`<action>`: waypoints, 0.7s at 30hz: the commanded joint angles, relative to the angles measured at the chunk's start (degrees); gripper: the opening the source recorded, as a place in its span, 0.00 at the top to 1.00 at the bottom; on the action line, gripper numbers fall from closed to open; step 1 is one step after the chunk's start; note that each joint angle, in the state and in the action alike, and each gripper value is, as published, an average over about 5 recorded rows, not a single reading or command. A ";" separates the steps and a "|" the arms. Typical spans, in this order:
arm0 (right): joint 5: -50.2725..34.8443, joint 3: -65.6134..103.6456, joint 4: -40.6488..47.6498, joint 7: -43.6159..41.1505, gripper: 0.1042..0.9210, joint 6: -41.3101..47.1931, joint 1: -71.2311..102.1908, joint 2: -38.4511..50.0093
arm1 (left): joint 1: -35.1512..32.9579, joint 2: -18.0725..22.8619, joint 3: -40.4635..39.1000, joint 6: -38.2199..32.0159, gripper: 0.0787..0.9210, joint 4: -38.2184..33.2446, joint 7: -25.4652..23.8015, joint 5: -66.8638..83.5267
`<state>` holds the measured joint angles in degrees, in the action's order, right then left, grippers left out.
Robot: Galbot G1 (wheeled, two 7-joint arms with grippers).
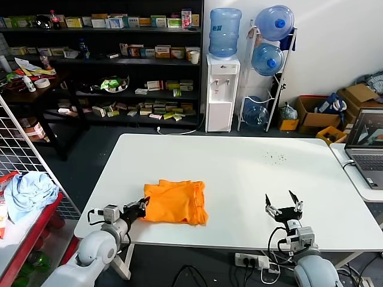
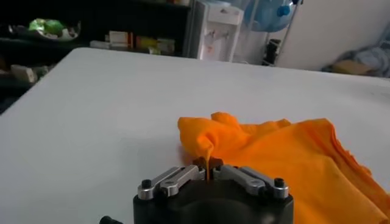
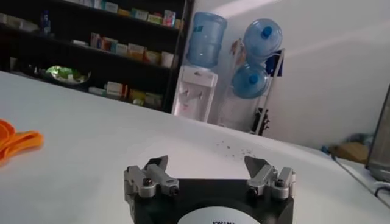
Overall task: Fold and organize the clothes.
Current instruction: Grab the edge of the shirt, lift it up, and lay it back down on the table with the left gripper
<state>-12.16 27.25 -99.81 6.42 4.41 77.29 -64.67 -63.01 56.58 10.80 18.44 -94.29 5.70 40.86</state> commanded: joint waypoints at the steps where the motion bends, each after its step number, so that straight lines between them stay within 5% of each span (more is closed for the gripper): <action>1: -0.39 -0.68 0.02 0.02 0.12 -0.06 -1.12 0.00 | -4.53 -10.53 12.75 -0.43 0.95 2.82 1.84 -7.96; 9: -0.63 -0.96 -0.50 0.06 0.12 -0.17 -1.07 -0.03 | -1.12 -16.57 14.59 -5.68 0.95 10.98 2.49 -22.73; 21: -0.97 -0.59 -1.08 0.16 0.12 -0.46 -0.35 0.25 | 4.68 -17.77 15.95 -17.43 0.95 20.79 10.21 -42.62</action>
<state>-13.11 26.71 -100.81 6.58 4.05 76.96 -64.32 -61.50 42.12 24.01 9.51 -81.44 10.72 15.35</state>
